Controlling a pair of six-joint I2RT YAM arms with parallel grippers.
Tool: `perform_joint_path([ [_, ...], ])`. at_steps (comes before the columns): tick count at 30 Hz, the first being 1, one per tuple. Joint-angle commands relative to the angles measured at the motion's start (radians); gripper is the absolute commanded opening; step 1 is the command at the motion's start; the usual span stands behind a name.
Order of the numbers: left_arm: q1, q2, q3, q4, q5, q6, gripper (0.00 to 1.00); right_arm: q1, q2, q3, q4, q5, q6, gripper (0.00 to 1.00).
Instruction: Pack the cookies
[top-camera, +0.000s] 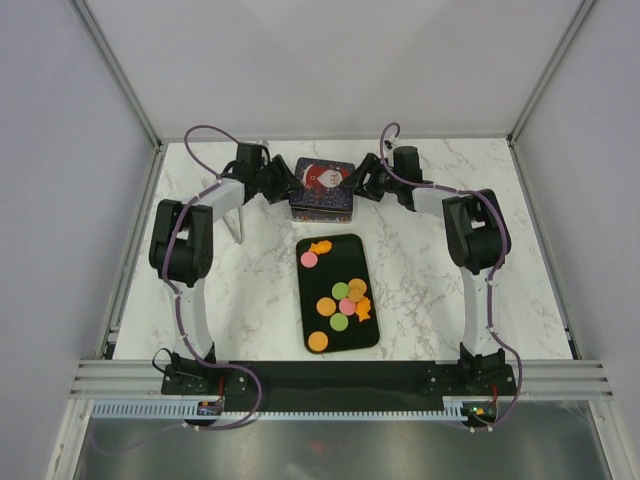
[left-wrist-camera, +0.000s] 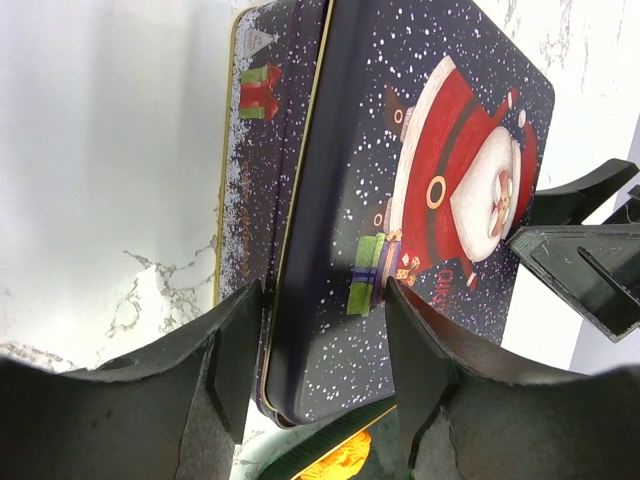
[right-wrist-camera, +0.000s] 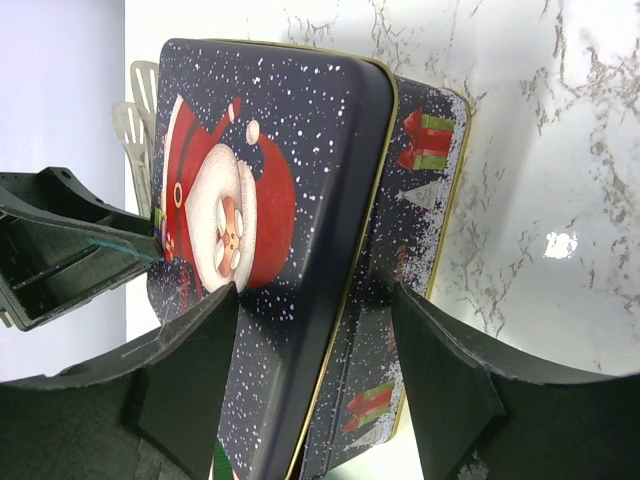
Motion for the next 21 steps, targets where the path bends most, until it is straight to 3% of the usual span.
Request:
perform_joint_path([
  [1,-0.026,-0.024,-0.034,-0.090,-0.043,0.039,0.59,0.008,-0.045,0.008,0.006,0.013,-0.013,0.71],
  [21,-0.078,-0.077,-0.103,-0.113,-0.073,0.051,0.64,0.023,-0.062,-0.010,0.005,0.030,-0.002,0.71],
])
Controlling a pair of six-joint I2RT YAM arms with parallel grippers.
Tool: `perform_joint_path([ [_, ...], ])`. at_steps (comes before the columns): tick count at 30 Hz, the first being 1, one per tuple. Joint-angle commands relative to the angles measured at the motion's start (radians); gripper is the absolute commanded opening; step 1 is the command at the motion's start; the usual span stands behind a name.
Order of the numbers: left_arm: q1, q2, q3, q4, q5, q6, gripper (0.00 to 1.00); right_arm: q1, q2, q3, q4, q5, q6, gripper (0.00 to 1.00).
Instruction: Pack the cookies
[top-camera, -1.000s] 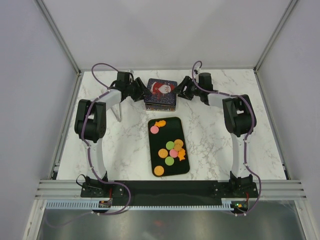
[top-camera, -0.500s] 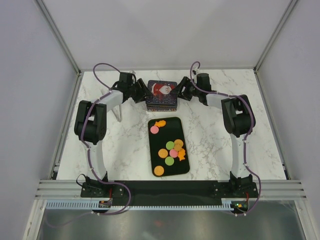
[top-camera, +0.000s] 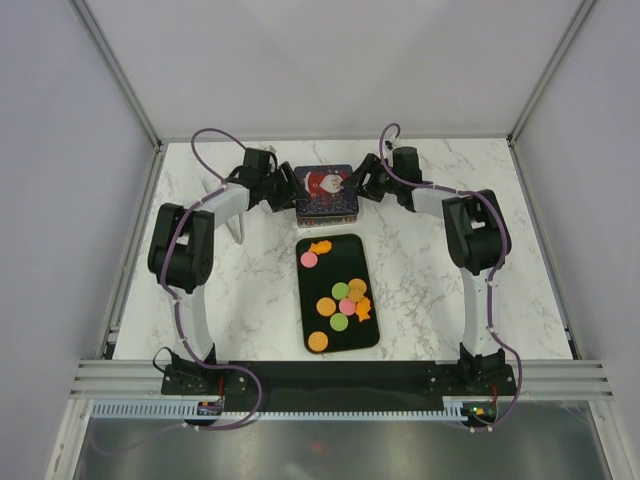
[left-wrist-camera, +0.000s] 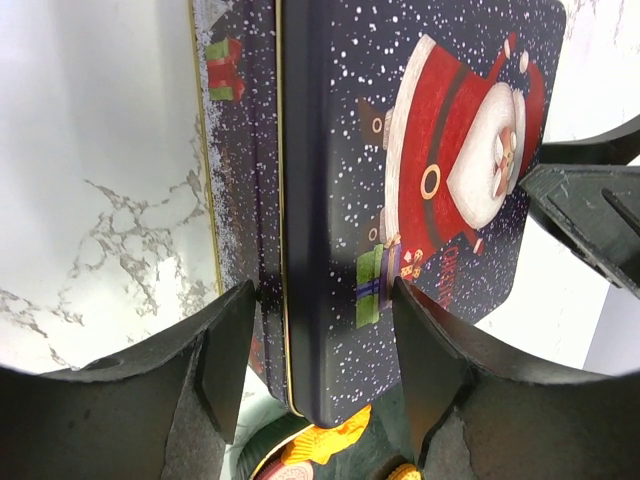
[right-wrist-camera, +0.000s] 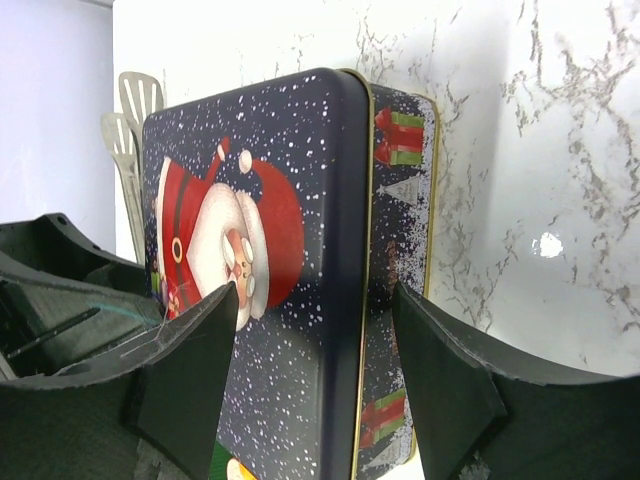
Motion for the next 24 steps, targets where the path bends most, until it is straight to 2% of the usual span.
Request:
perform_joint_path([
  [1,-0.030,-0.021,-0.040,-0.080,-0.033,0.043,0.64,0.020,-0.057,-0.003,0.006,-0.004,-0.001,0.72],
  [6,-0.030,-0.016,-0.051,-0.077,-0.042,0.033,0.63,0.026,-0.059,0.008,-0.014,-0.003,-0.018,0.72],
  [12,-0.027,-0.005,-0.074,-0.042,-0.016,-0.001,0.58,0.049,-0.087,0.052,-0.140,0.050,-0.119,0.72],
  [24,-0.027,0.004,-0.110,-0.039,-0.016,-0.007,0.58,0.122,-0.074,0.197,-0.347,0.103,-0.277,0.74],
])
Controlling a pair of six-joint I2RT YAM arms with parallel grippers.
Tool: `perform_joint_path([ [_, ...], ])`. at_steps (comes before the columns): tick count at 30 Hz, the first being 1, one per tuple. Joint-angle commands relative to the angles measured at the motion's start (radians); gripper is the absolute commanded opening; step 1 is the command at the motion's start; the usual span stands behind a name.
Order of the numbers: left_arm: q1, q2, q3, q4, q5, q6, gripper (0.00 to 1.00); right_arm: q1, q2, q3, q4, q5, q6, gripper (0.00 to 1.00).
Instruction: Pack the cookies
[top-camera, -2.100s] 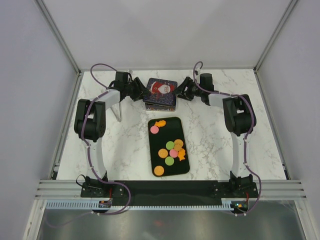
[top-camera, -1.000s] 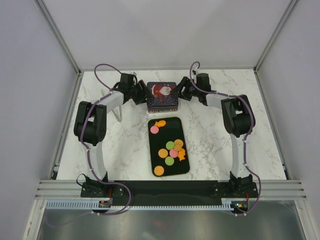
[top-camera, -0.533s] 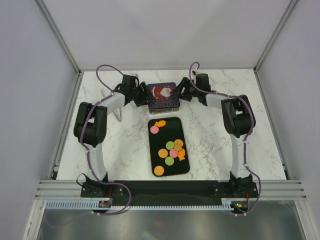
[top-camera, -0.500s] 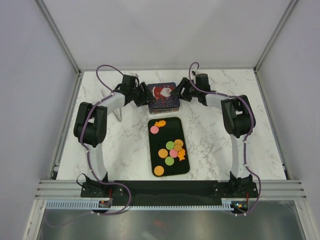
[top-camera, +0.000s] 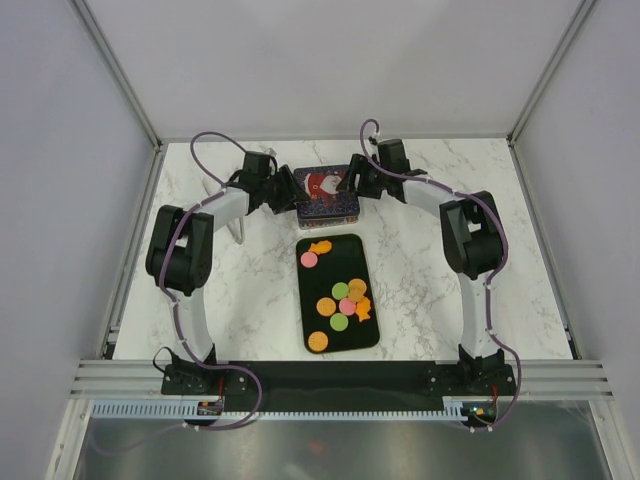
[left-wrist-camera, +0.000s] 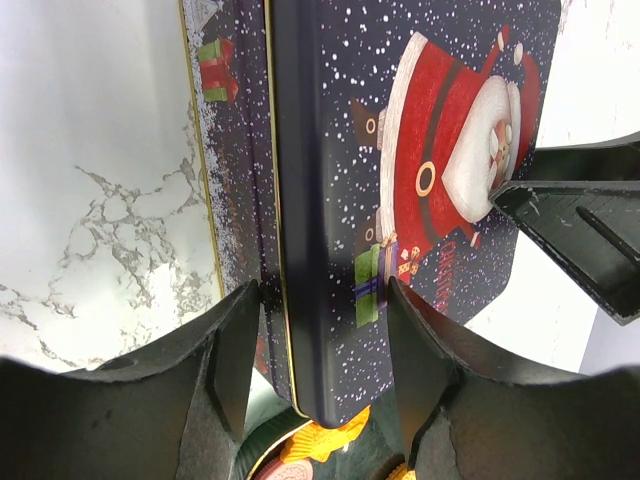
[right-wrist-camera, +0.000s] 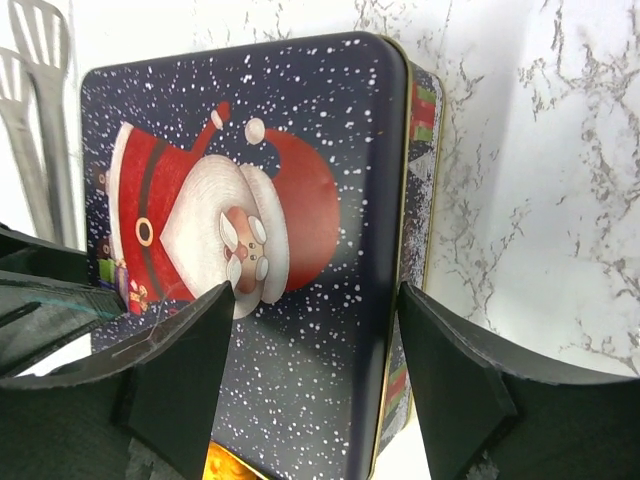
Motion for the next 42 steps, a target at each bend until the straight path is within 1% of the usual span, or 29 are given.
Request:
perform_joint_path([
  [1,-0.018,0.033,-0.053,-0.091,-0.013,0.003,0.58,0.061,-0.029,0.088,-0.074,-0.037,-0.074,0.75],
  [5,-0.018,0.040,-0.065,-0.091,-0.013,0.003,0.58,0.089,-0.001,0.146,-0.131,-0.039,-0.112,0.77],
  [10,-0.021,0.043,-0.084,-0.091,-0.013,0.003,0.58,0.112,0.005,0.168,-0.169,-0.020,-0.143,0.77],
  [11,-0.024,0.045,-0.088,0.027,0.093,-0.078,0.39,0.118,0.008,0.180,-0.180,-0.019,-0.152,0.78],
  [17,-0.035,0.050,-0.110,0.062,0.114,-0.106,0.35,0.147,0.020,0.243,-0.237,0.001,-0.195,0.79],
  [21,-0.044,0.056,-0.120,0.081,0.120,-0.120,0.30,0.160,0.046,0.278,-0.275,0.006,-0.217,0.80],
  [26,-0.058,0.057,-0.120,0.088,0.126,-0.123,0.27,0.161,0.068,0.277,-0.289,0.001,-0.223,0.80],
  [27,-0.061,0.056,-0.122,0.088,0.125,-0.123,0.24,0.161,0.068,0.274,-0.290,0.003,-0.226,0.80],
  [30,-0.064,0.048,-0.123,0.085,0.125,-0.123,0.19,0.161,0.065,0.261,-0.300,0.017,-0.237,0.81],
  [33,-0.069,0.039,-0.128,0.085,0.126,-0.123,0.19,0.161,0.048,0.243,-0.316,0.052,-0.253,0.81],
  [34,-0.070,0.034,-0.130,0.085,0.125,-0.125,0.19,0.161,0.034,0.235,-0.324,0.087,-0.258,0.81],
  [37,-0.078,0.025,-0.133,0.087,0.125,-0.125,0.20,0.161,0.013,0.209,-0.329,0.129,-0.281,0.83],
  [38,-0.081,0.022,-0.131,0.088,0.126,-0.125,0.23,0.158,0.011,0.203,-0.327,0.129,-0.284,0.84],
  [39,-0.083,0.020,-0.131,0.087,0.125,-0.123,0.29,0.157,0.011,0.203,-0.326,0.124,-0.287,0.85],
  [42,-0.084,0.017,-0.133,0.087,0.123,-0.123,0.31,0.146,0.011,0.203,-0.326,0.075,-0.289,0.85],
])
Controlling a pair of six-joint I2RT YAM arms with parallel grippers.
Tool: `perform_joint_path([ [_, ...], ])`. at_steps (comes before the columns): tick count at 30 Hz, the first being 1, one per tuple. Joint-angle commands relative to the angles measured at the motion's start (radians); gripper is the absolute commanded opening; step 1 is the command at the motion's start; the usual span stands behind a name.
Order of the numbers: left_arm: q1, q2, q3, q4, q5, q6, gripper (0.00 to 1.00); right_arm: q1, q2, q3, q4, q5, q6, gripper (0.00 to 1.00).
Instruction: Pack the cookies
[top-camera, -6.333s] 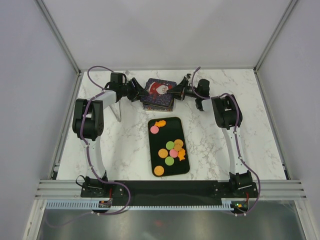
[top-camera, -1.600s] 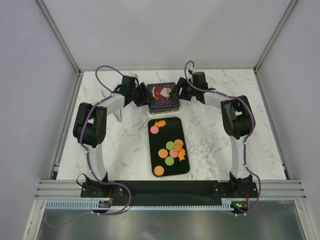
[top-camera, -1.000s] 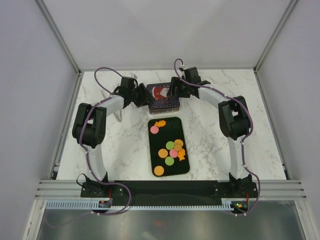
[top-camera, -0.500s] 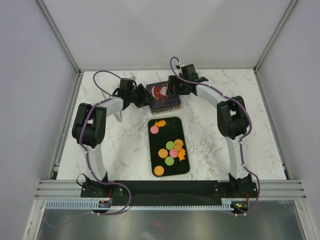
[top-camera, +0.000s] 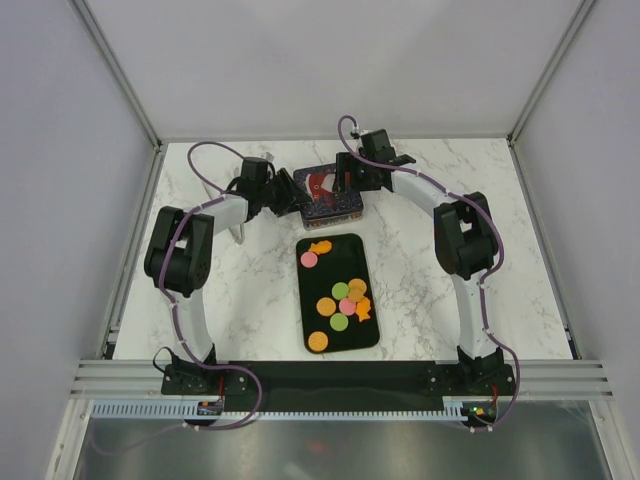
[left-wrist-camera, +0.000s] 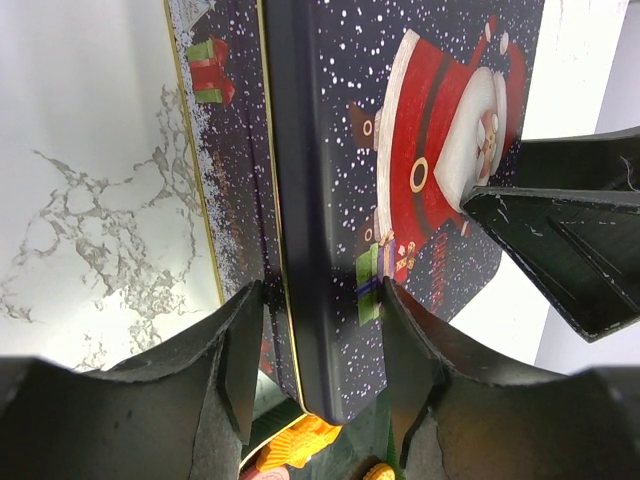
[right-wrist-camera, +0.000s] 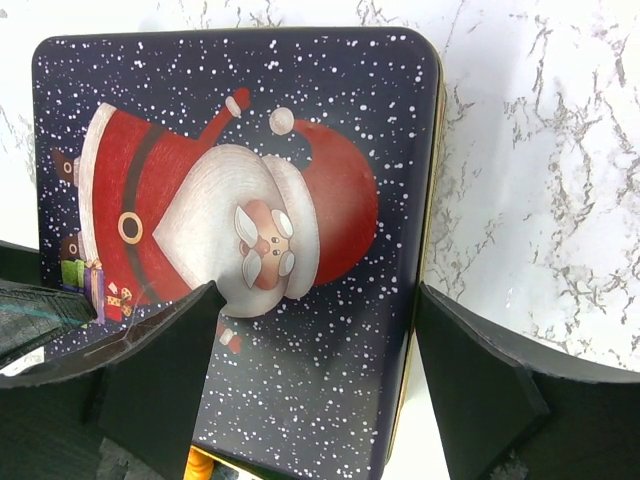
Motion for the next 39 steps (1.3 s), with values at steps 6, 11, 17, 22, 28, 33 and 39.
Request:
perform_joint_path([
  [6,-0.086,0.003,-0.043,-0.064,0.064,-0.017,0.49,0.040,-0.054,-0.034,-0.020,-0.167,-0.078,0.86],
  [11,-0.085,-0.006,-0.019,-0.081,0.059,-0.008,0.63,0.000,-0.085,-0.066,-0.011,-0.202,-0.080,0.86],
  [17,-0.071,-0.013,0.021,-0.095,0.055,-0.002,0.68,-0.034,-0.100,-0.092,0.000,-0.230,-0.078,0.86],
  [22,-0.037,-0.035,0.026,-0.095,0.055,-0.002,0.68,-0.044,-0.101,-0.084,0.001,-0.239,-0.078,0.86],
  [28,0.007,-0.035,0.066,-0.101,0.049,0.000,0.75,-0.052,-0.094,-0.089,0.001,-0.244,-0.080,0.87],
  [33,0.035,-0.014,0.116,-0.085,0.091,-0.007,0.77,-0.057,-0.089,-0.092,0.000,-0.242,-0.083,0.87],
  [39,0.057,0.032,0.167,-0.084,0.093,-0.014,0.77,-0.060,-0.089,-0.093,0.000,-0.244,-0.084,0.87],
])
